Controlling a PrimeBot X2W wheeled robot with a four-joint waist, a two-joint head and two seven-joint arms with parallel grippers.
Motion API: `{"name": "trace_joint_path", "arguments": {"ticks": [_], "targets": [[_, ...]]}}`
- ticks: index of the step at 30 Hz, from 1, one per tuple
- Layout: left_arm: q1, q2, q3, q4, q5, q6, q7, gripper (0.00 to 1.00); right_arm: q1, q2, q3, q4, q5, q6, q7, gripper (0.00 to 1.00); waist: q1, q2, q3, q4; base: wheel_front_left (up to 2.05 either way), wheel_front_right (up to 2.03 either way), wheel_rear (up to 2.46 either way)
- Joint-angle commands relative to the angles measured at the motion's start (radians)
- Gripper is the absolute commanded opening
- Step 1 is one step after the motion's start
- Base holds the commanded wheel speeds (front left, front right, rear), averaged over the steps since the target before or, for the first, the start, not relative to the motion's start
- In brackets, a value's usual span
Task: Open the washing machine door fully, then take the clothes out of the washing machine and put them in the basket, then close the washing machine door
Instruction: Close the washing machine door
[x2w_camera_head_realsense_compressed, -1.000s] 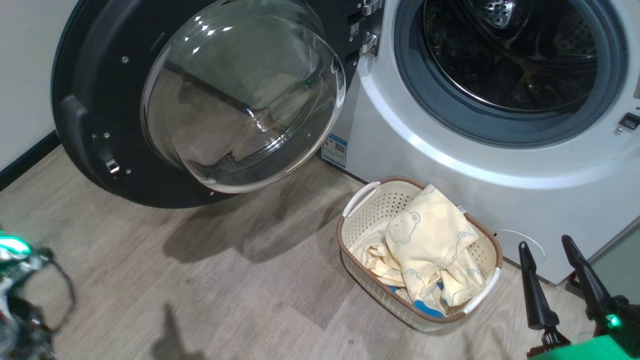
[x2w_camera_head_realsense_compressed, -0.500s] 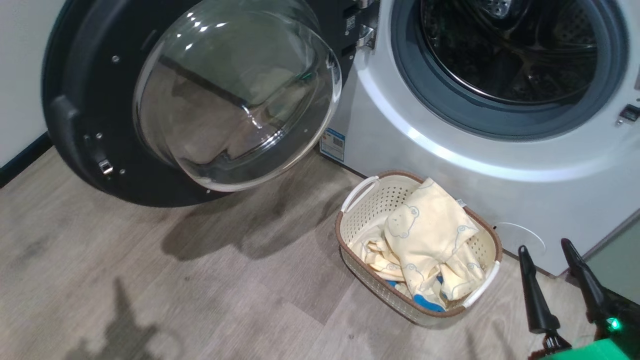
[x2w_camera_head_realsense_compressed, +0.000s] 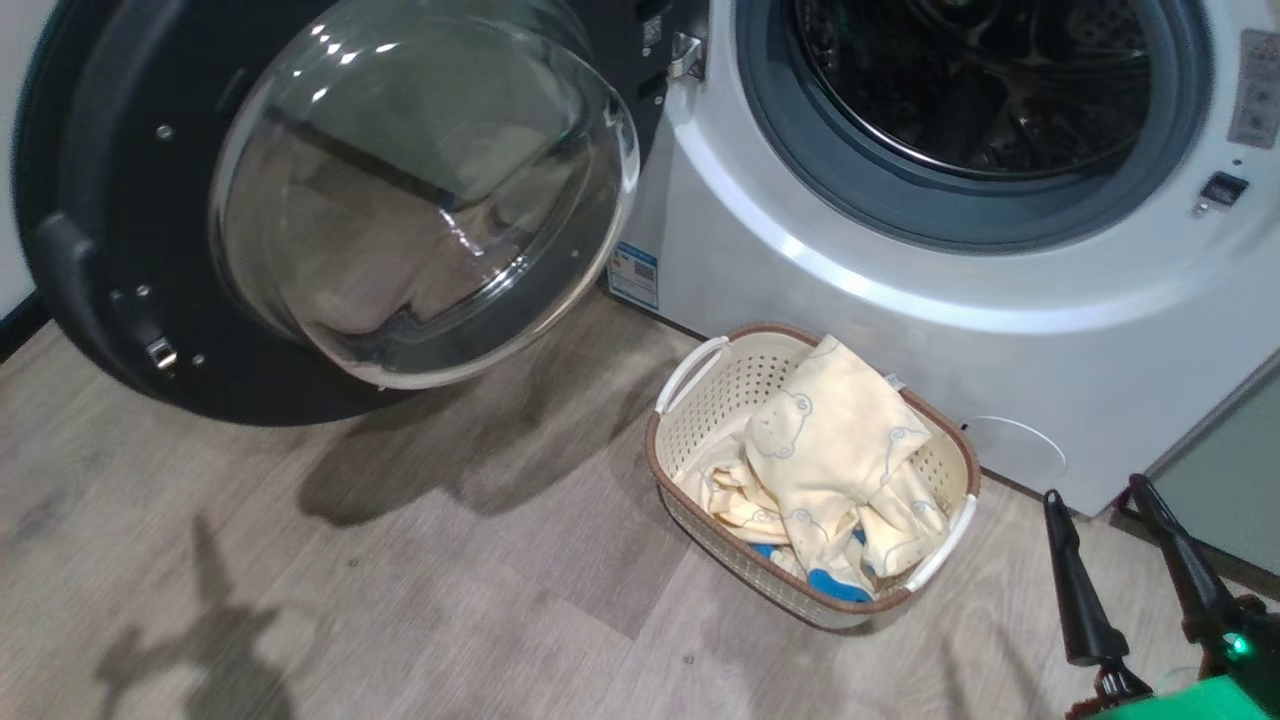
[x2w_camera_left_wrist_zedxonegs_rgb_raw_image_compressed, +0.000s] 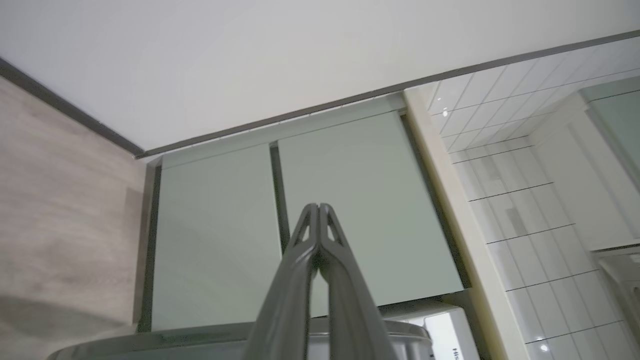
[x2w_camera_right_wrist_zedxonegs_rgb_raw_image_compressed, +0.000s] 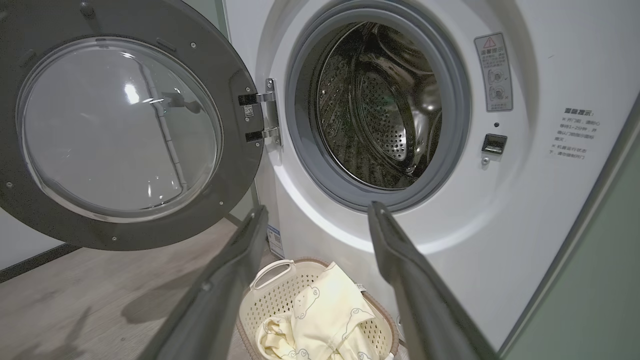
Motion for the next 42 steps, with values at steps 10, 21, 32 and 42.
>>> {"name": "trace_joint_path", "arguments": {"ticks": [10,21,32,42], "targets": [[-0.096,0.099,-0.056,0.093,0.025,-0.04,0.082,0.0,-0.057,-0.046,0.018,-0.038,0.001,0.003,-0.007,1.0,0.0,0.0,0.023,-0.045,0.0,0.0,0.0],[-0.139,0.099,-0.111,0.154,0.053,-0.084,0.113,0.0,-0.064,-0.053,0.018,-0.039,0.005,0.003,-0.007,1.0,0.0,0.0,0.035,-0.076,0.0,0.0,0.0],[-0.15,0.107,-0.147,0.185,0.075,-0.108,0.146,0.0,-0.066,-0.056,0.022,-0.037,0.007,0.003,-0.007,1.0,0.0,0.0,0.036,-0.084,0.0,0.0,0.0],[-0.145,0.117,-0.19,0.198,0.094,-0.134,0.21,0.0,-0.066,-0.055,0.026,-0.035,0.01,0.003,-0.007,1.0,0.0,0.0,0.033,-0.082,0.0,0.0,0.0]]}}
